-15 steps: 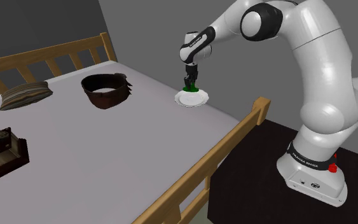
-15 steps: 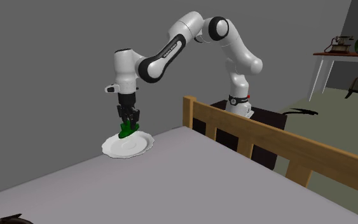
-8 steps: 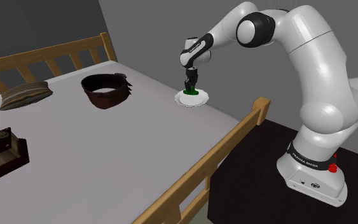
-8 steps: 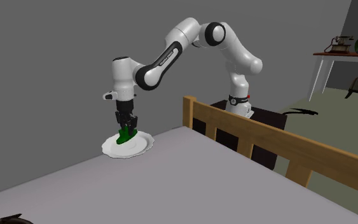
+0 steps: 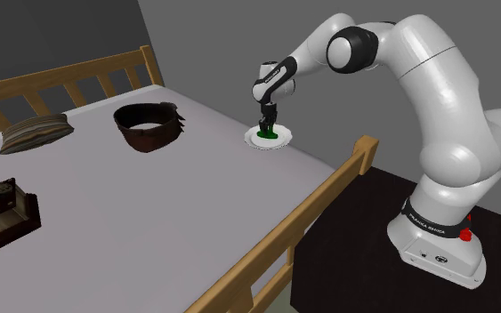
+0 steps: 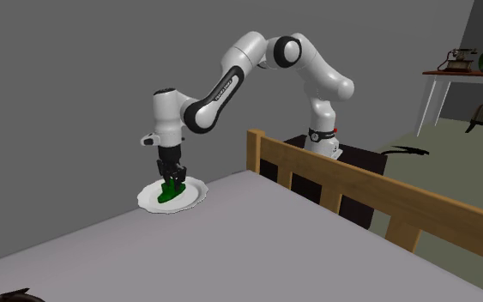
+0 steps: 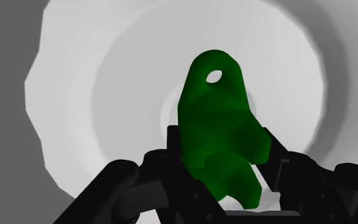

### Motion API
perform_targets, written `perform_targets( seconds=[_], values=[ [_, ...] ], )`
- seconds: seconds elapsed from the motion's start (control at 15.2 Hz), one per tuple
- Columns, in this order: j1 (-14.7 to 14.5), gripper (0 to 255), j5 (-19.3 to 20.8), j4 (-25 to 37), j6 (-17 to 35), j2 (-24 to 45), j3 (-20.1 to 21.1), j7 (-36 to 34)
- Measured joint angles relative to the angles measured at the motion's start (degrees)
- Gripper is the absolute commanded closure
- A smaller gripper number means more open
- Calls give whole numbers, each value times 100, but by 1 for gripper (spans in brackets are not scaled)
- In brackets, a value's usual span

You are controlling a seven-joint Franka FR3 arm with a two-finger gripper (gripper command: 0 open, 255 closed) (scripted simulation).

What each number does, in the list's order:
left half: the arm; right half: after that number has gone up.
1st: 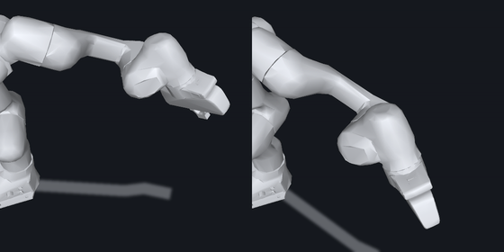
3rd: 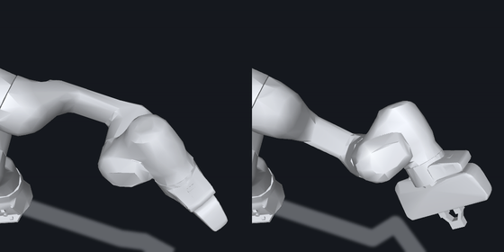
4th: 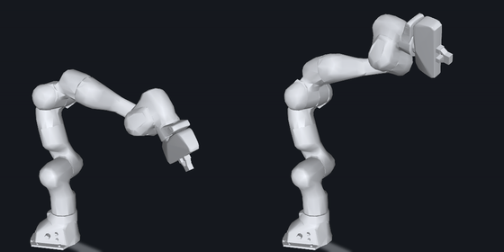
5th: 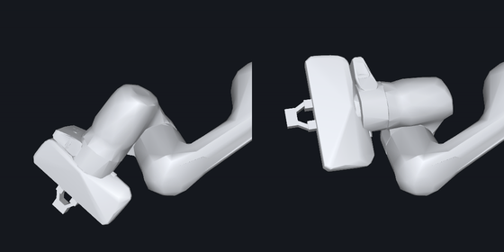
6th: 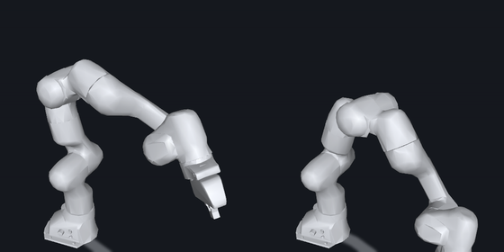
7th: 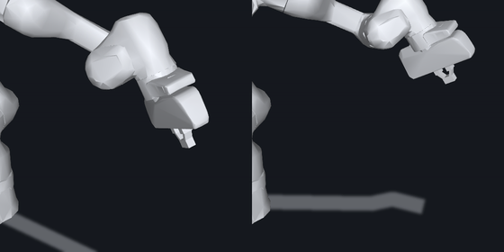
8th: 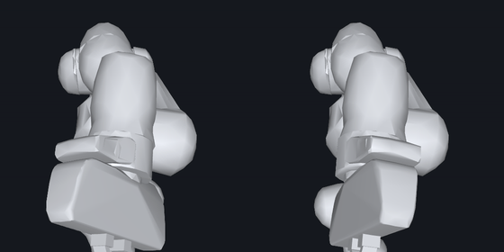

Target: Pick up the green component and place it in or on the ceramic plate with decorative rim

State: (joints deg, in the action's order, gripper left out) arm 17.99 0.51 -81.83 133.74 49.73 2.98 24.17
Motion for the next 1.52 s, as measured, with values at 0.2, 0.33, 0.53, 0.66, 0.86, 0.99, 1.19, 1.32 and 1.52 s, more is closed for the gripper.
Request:
perform_targets(
  seconds=[0.2, 0.33, 0.53, 0.66, 0.86, 0.99, 1.19, 1.32, 1.52],
  values=[
    [-5, 255, 1, 7, 13, 18, -1, -5],
    [-6, 255, 1, 7, 15, 19, 0, -6],
    [-6, 0, 1, 8, 15, 20, 0, -6],
    [-6, 0, 1, 8, 16, 20, 0, -6],
    [-6, 0, 1, 9, 16, 20, 0, -6],
    [-5, 0, -2, 4, -128, -130, 4, -11],
    [4, 0, -9, -39, -349, -398, 11, -12],
    [17, 0, -13, -132, -357, -498, 12, 0],
    [19, 0, -14, -136, -367, -508, 13, 1]
  ],
)
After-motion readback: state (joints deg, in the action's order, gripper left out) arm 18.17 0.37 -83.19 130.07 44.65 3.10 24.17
